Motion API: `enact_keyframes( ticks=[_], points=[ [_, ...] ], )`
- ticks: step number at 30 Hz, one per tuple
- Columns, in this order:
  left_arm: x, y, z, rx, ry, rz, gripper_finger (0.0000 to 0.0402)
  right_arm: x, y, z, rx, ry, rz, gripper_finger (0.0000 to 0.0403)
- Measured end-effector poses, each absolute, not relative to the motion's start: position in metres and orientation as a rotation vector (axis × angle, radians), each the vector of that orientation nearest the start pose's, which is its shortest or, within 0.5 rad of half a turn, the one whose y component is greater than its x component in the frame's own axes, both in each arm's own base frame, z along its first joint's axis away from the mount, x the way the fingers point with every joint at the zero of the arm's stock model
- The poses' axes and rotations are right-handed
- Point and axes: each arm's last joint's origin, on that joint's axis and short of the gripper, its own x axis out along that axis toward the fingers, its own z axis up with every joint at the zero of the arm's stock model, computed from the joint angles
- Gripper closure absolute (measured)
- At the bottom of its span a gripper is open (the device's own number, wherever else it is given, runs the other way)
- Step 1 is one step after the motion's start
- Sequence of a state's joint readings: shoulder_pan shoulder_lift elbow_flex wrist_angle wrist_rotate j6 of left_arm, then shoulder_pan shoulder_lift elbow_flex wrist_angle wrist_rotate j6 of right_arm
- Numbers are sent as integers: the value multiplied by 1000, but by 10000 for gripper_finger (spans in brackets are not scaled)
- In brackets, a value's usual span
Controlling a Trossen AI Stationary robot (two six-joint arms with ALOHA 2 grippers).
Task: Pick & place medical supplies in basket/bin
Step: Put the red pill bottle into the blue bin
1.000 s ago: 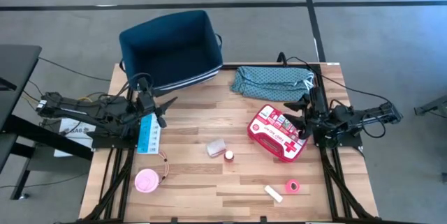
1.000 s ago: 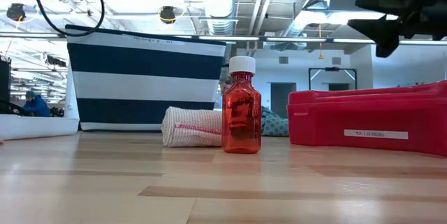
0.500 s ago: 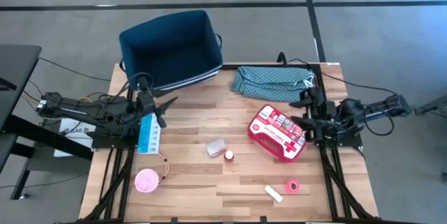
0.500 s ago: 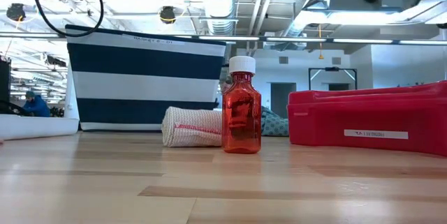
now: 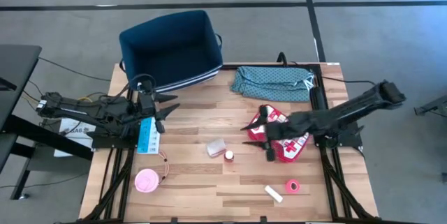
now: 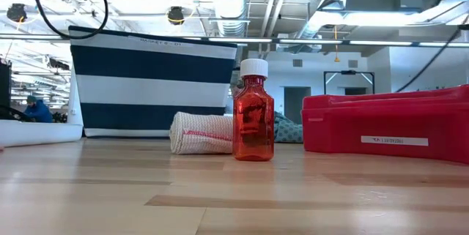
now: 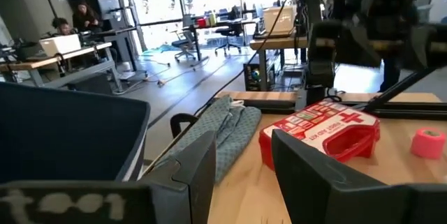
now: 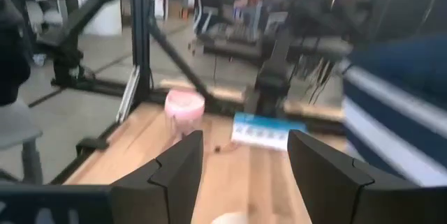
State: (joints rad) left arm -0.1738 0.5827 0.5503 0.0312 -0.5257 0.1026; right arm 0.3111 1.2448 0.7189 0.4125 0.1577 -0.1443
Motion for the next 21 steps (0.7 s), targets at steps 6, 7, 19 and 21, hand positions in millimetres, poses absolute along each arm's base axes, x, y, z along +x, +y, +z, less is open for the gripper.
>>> enact_keyframes(
  ticks=[6,7,19,21],
  points=[
    [140,-12,300,33,9,257,272,310,97,231,-153,174,182,197],
    [141,-13,300,31,9,234,272,316,99,223,-150,188,190,194],
    [141,-18,300,-44,5,53,272,354,113,179,-17,329,181,184],
    [141,-18,300,-41,7,47,272,353,113,177,-9,363,171,183]
  ],
)
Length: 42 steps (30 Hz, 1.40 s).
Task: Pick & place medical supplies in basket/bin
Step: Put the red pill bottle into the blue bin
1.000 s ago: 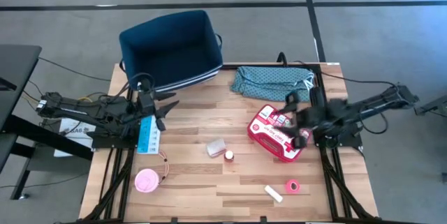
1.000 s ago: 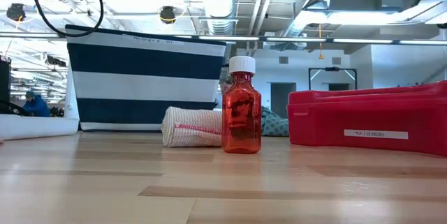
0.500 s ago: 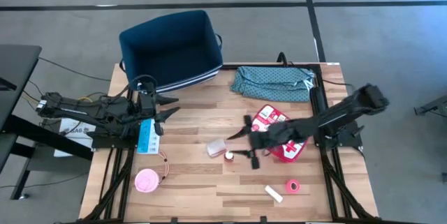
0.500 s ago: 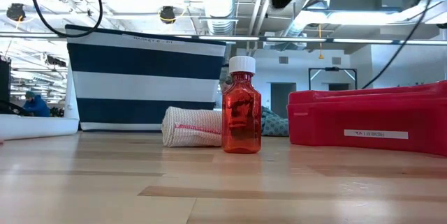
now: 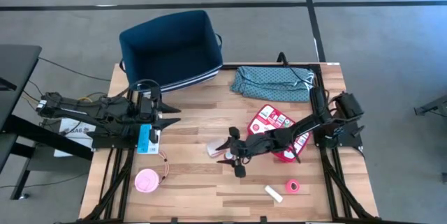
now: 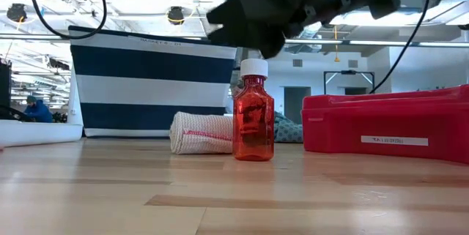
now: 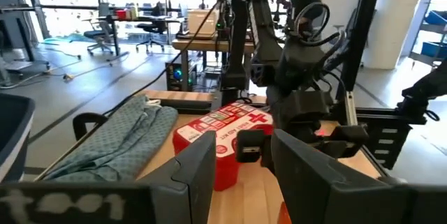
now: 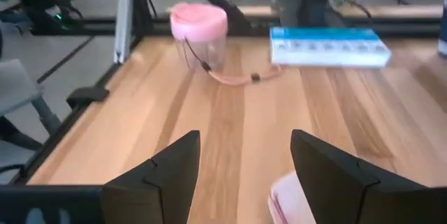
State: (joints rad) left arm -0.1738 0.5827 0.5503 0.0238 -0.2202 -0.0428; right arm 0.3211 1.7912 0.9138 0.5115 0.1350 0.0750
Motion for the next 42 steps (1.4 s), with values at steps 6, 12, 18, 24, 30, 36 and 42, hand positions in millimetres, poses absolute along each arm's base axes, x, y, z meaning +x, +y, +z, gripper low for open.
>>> enact_keyframes(
  ticks=[6,12,18,24,30,36,42],
  points=[
    [141,-18,297,-28,34,46,272,352,109,172,-6,412,132,183],
    [141,-18,295,-22,56,47,272,351,105,167,46,471,104,187],
    [141,-18,293,-16,75,47,272,349,107,166,85,492,129,186],
    [141,-18,290,-9,110,47,272,349,109,166,98,494,128,186],
    [141,-18,289,-15,118,49,272,357,110,143,127,521,111,184],
    [141,-18,288,-14,125,51,272,360,110,124,116,551,105,190],
    [141,-18,288,-21,128,52,272,360,110,116,132,575,97,200]
  ],
)
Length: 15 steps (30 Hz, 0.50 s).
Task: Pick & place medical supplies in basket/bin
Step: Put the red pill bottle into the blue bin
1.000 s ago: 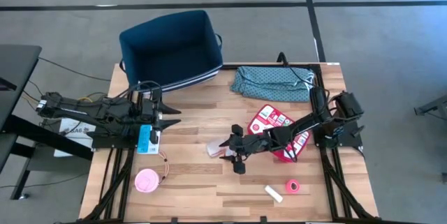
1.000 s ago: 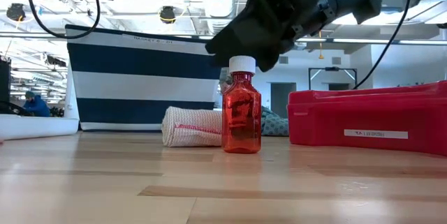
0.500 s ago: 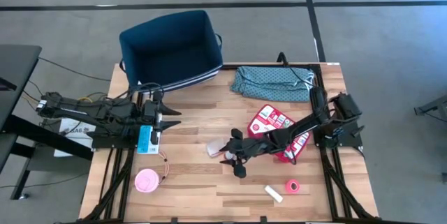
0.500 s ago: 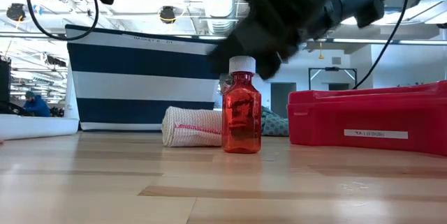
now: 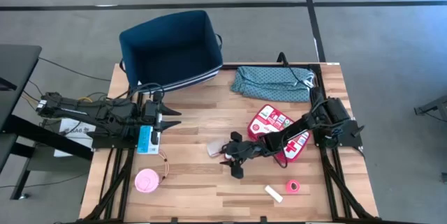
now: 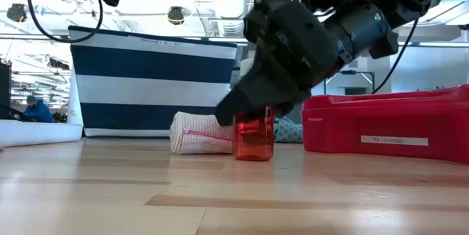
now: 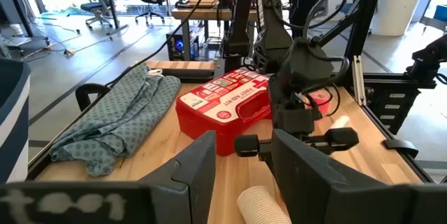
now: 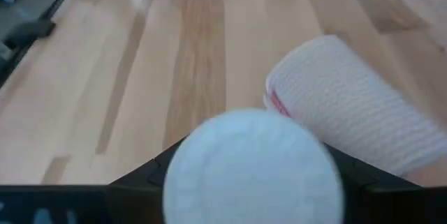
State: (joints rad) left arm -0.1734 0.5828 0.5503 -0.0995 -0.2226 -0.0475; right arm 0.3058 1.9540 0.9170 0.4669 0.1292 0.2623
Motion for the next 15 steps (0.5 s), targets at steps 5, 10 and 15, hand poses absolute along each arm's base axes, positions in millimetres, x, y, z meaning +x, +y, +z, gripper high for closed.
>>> enact_keyframes(
  ticks=[5,10,15],
  points=[
    [141,-18,288,-22,129,53,272,360,110,116,157,586,86,209],
    [141,-18,288,-23,128,53,272,355,109,110,189,665,59,227],
    [141,-18,288,-24,128,53,272,352,108,105,221,723,33,264]
  ],
)
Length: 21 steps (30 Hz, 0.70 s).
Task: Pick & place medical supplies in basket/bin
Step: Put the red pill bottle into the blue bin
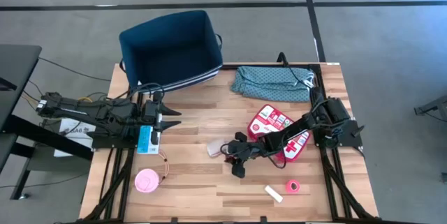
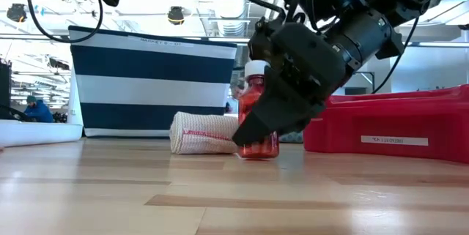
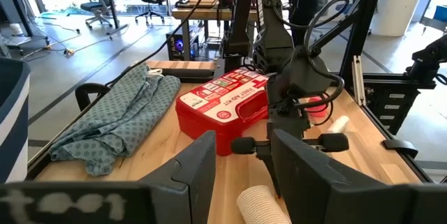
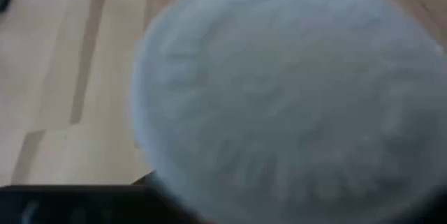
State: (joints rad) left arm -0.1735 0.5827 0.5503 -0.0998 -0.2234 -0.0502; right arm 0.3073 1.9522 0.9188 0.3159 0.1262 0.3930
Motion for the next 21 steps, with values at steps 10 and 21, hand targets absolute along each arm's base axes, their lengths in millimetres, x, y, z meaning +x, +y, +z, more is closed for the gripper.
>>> enact_keyframes(
  ticks=[10,21],
  points=[
    [141,-18,288,-24,128,55,272,367,113,126,202,527,152,321],
    [141,-16,296,-17,52,142,272,408,68,267,-336,113,-76,308]
  ],
)
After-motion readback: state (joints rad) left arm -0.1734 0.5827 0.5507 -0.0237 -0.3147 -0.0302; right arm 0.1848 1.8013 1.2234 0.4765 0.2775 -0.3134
